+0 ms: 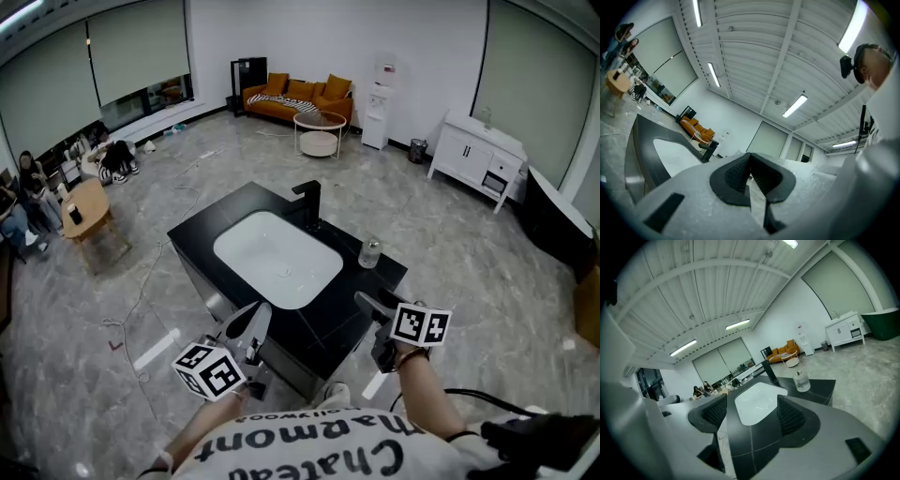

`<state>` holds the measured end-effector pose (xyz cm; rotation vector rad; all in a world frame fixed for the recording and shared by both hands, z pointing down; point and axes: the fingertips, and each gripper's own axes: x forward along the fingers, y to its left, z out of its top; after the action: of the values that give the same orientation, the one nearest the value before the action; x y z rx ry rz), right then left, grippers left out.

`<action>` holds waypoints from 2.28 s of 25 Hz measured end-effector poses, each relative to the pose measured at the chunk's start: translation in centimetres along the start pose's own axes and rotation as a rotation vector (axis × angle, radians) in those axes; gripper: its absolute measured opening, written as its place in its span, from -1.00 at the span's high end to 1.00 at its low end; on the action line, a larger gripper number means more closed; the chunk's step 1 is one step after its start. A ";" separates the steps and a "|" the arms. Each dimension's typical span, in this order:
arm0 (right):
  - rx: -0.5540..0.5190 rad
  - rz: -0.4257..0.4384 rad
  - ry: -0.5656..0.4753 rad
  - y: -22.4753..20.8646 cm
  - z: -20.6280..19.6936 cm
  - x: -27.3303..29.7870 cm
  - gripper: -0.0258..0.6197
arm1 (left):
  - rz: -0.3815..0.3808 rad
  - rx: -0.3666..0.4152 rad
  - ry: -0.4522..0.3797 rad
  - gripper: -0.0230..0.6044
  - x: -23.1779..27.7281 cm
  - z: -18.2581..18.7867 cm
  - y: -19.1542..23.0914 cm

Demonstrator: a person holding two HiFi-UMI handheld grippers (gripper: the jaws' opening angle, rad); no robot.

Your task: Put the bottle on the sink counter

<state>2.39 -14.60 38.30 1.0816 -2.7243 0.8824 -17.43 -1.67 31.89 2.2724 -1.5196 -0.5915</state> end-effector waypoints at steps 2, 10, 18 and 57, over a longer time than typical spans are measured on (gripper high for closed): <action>0.023 0.019 -0.028 2.7 -0.9 -1.6 -0.11 | -0.014 0.005 0.005 0.88 -2.0 0.0 -1.0; 0.194 0.050 -0.148 7.9 -3.7 -8.6 0.60 | -0.058 -0.011 0.010 0.88 -7.5 -0.2 -4.7; 0.036 -0.013 -0.132 8.9 -3.6 -11.7 0.68 | -0.068 -0.004 -0.023 0.88 -9.8 0.4 -7.1; -0.042 -0.119 0.046 5.3 -12.5 -19.9 0.86 | 0.071 -0.042 0.045 0.88 -16.0 -6.5 -12.0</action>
<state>12.18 7.35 40.67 1.1856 -2.5985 0.8182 -10.04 17.94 33.89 2.1761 -1.5447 -0.5443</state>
